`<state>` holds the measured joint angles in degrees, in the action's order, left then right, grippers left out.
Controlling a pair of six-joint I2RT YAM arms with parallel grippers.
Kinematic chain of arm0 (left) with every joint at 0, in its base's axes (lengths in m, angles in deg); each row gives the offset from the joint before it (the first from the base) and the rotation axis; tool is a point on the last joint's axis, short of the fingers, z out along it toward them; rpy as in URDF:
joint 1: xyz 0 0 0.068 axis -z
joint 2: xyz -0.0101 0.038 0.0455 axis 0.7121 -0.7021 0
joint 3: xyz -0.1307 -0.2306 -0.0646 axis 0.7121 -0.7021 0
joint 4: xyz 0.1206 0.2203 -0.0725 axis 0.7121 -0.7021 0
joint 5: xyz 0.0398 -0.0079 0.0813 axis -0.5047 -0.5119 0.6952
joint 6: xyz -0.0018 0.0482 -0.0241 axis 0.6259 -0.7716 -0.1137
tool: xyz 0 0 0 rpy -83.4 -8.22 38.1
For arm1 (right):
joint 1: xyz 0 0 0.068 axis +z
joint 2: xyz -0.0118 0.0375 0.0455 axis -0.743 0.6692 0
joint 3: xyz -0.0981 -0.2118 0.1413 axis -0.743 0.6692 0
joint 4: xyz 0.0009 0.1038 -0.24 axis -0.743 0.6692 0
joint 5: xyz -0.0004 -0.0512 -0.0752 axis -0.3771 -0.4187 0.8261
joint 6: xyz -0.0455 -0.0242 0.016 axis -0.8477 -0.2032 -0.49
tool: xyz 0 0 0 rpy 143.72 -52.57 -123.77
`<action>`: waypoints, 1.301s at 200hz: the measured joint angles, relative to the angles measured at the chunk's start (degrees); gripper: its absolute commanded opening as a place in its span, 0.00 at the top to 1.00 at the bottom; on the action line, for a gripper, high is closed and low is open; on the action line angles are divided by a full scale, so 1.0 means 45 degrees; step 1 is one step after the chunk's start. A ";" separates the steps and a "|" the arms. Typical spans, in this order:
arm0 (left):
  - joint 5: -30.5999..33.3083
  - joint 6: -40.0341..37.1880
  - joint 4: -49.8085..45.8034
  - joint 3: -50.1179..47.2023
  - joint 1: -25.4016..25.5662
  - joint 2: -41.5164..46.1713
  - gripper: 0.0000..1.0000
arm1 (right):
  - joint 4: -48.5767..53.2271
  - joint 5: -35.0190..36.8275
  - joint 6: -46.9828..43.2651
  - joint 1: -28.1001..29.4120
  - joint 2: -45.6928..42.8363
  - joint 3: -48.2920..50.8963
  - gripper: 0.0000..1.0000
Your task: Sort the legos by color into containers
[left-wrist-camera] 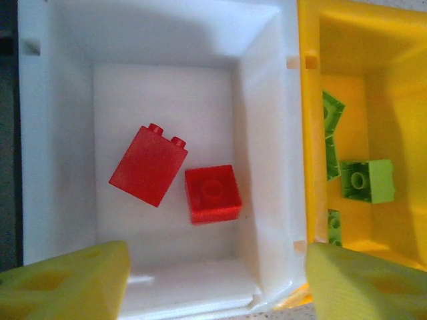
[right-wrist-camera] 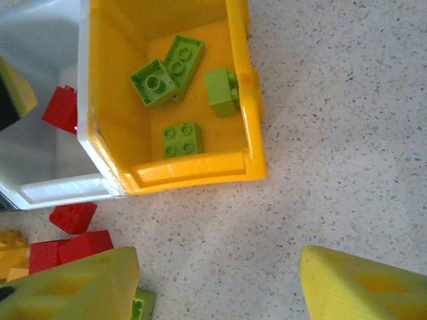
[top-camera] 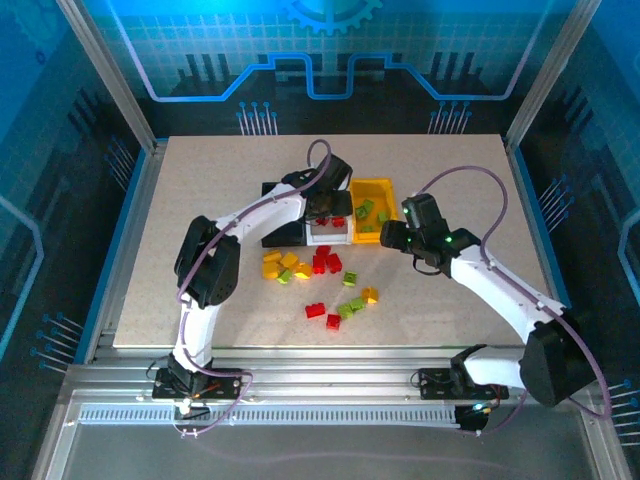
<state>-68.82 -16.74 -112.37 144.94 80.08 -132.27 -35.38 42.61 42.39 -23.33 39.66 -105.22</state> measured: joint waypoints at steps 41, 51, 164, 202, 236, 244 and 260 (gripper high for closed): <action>-0.0476 0.0355 0.0646 -0.2589 0.0364 0.2895 0.01 | 0.0117 -0.0005 0.0010 0.0000 -0.0126 0.0000 0.34; -0.0559 0.0408 0.0928 -0.3385 0.0617 0.3886 0.01 | 0.0121 -0.0005 0.0034 0.0000 -0.0126 0.0005 0.34; -0.2642 0.1967 0.2657 -1.2473 0.3274 0.9345 0.04 | -0.0248 -0.0287 0.0442 0.0005 -0.0131 0.1030 0.34; -0.4240 0.3293 0.4099 -1.3415 0.3619 0.9214 0.04 | -0.0457 -0.0282 0.0437 0.0005 0.0117 0.1069 0.34; -0.5134 0.3711 0.5163 -1.3401 0.3832 0.8412 0.06 | -0.0466 -0.0272 0.0432 0.0005 0.0146 0.1098 0.34; -0.5280 0.3725 0.5338 -1.3386 0.3837 0.8174 0.08 | -0.0461 -0.0257 0.0432 0.0005 0.0146 0.1098 0.34; -0.5353 0.3716 0.5396 -1.3168 0.3837 0.7640 0.12 | -0.0466 -0.0238 0.0427 0.0005 0.0146 0.1098 0.34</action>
<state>-92.91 -0.02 -88.09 85.69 97.35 -97.89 -37.48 41.54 44.32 -23.30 40.31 -100.28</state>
